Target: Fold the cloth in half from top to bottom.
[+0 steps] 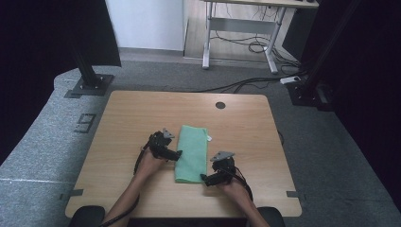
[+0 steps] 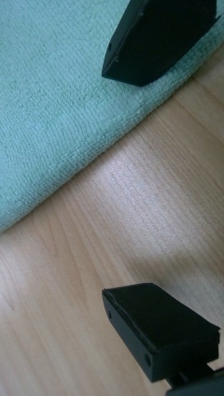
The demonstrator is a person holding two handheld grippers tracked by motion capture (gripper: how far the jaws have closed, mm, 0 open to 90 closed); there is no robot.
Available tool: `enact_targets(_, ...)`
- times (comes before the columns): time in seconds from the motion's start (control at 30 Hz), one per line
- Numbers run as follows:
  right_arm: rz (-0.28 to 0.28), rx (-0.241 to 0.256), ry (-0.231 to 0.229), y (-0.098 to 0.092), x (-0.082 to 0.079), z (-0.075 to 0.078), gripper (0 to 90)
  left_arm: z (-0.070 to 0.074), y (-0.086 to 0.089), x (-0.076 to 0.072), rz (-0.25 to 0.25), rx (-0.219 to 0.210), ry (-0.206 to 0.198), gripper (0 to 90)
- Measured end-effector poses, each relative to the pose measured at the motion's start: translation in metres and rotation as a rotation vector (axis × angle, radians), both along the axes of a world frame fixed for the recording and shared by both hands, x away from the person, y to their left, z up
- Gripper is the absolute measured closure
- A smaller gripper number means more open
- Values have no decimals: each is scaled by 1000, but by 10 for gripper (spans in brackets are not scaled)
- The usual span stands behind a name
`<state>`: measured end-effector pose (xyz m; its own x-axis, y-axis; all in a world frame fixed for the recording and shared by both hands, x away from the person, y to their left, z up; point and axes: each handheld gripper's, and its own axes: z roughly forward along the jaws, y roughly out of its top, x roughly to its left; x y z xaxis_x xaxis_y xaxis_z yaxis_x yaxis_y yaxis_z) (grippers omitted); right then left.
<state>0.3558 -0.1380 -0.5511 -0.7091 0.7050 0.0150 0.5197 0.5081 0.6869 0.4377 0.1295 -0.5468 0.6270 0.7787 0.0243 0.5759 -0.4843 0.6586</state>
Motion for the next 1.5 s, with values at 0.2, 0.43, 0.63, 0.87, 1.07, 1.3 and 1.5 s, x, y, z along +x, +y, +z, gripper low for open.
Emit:
enact_targets(0.2, 2, -1, 0, 0, -5, 1, 46, -2, 5, -6, -7, -28, 15, 0)
enact_targets(0.43, 13, -4, 1, 1, -17, 1, 50, -2, 10, -20, -33, -30, 25, 0)
enact_targets(0.63, 38, 2, -3, 4, -37, 0, 60, -1, 12, -36, -53, -25, 29, 0)
enact_targets(0.87, 68, 3, -4, 7, -49, 0, 55, -2, 16, -50, -61, -33, 23, 9)
enact_targets(1.07, 90, 28, 58, 5, -41, 6, 66, -2, 16, -51, -58, -35, 18, 9)
enact_targets(1.3, 64, 47, 45, 3, -10, 21, 67, -2, 16, -51, -49, -37, 19, 9)
enact_targets(1.5, 44, 46, 34, 8, 23, 30, 127, -2, 16, -52, -43, -37, 19, 9)
